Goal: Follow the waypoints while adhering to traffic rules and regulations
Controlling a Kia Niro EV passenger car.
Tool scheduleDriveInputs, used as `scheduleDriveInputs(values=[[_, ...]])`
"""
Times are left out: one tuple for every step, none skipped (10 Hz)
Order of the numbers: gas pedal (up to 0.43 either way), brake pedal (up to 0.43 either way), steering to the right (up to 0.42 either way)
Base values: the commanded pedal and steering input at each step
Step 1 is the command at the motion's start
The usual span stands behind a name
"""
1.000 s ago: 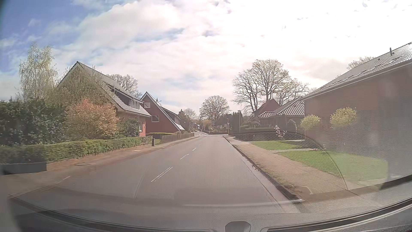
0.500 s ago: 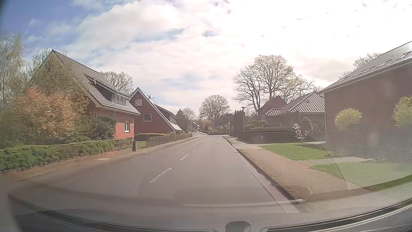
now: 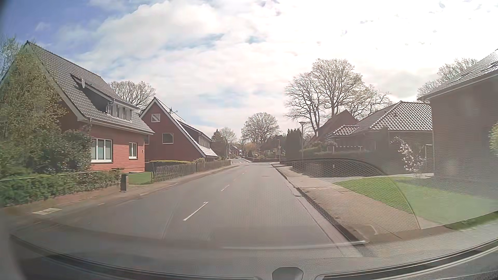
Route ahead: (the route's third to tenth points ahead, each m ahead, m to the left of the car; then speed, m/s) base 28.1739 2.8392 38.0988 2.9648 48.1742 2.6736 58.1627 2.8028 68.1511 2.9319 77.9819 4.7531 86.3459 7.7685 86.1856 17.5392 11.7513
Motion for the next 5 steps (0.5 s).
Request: scheduleDriveInputs(values=[[0.15, 0.0, -0.004], [0.15, 0.0, -0.004], [0.15, 0.0, -0.004], [0.15, 0.0, -0.004], [0.15, 0.0, -0.003]])
